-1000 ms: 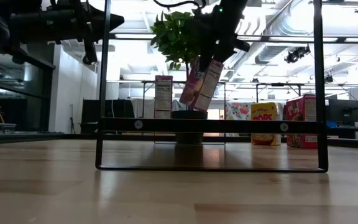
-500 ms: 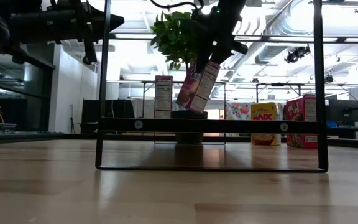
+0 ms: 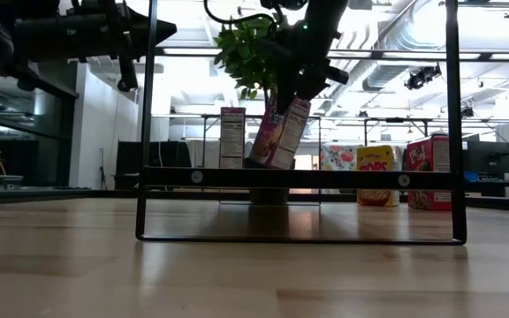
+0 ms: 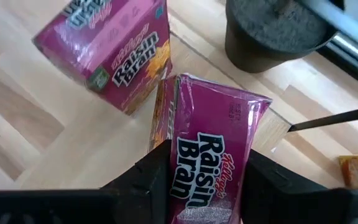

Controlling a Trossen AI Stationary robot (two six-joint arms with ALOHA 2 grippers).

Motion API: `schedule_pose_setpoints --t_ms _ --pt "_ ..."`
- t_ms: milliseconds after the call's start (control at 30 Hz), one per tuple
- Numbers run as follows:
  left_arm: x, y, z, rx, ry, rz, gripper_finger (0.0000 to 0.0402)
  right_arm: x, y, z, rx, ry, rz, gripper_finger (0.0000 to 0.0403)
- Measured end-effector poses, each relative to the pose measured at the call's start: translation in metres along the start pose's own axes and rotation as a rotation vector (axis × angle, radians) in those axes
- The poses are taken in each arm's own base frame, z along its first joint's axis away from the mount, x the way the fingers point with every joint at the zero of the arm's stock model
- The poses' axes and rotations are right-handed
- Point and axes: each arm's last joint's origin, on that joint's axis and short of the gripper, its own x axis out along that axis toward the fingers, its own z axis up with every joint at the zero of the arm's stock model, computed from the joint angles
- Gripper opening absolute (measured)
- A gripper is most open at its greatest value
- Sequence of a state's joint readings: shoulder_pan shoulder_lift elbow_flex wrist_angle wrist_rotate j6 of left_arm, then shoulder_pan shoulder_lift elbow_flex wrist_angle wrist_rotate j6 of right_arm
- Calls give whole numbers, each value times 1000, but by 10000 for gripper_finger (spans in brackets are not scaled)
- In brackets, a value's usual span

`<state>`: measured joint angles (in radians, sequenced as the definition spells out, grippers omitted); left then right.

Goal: Stack cereal on shelf
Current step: Put the purple cereal box on the shelf aligned with the other purple cereal box

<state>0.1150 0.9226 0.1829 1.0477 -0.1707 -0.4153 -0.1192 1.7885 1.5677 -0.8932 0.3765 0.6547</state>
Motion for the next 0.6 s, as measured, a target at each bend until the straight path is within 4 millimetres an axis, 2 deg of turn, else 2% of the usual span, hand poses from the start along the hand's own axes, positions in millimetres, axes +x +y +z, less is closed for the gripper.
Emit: schedule_pose_setpoints --t_ms 167,600 --pt "0 0 0 0 0 0 0 0 0 1 1 -22 -22 142" --pt "0 0 0 0 -1 0 0 0 3 6 18 -75 9 238"
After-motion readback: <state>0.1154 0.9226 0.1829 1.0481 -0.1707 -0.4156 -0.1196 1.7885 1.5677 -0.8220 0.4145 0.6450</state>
